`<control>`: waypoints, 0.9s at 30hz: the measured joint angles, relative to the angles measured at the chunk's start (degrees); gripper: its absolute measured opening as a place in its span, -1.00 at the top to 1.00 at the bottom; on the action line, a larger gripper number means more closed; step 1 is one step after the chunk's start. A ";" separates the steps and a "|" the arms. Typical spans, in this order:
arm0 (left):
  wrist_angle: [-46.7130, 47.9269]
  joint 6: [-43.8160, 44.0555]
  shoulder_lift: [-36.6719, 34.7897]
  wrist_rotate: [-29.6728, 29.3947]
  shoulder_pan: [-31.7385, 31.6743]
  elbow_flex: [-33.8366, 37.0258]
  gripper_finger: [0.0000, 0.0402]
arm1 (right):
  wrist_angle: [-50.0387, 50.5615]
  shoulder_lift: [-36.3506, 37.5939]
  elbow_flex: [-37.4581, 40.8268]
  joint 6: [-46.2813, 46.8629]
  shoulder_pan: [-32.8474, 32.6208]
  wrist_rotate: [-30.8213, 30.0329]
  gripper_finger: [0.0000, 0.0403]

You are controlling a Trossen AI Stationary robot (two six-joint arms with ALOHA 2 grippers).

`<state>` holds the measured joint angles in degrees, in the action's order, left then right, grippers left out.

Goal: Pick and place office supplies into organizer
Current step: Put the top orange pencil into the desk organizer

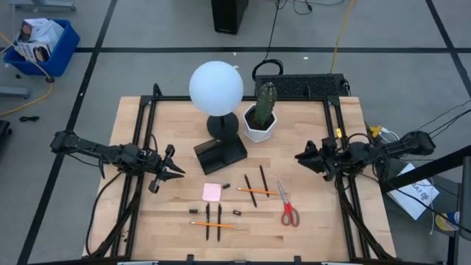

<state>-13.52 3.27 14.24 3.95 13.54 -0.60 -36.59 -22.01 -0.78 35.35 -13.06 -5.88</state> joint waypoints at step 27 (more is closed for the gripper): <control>0.00 0.00 0.00 0.00 -0.02 -0.02 0.69 | 2.56 -63.32 -41.90 -23.91 -13.98 -16.72 0.37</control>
<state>-13.52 3.27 14.24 3.95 13.52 -0.62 -34.02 -85.34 -42.67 11.45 -27.04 -22.59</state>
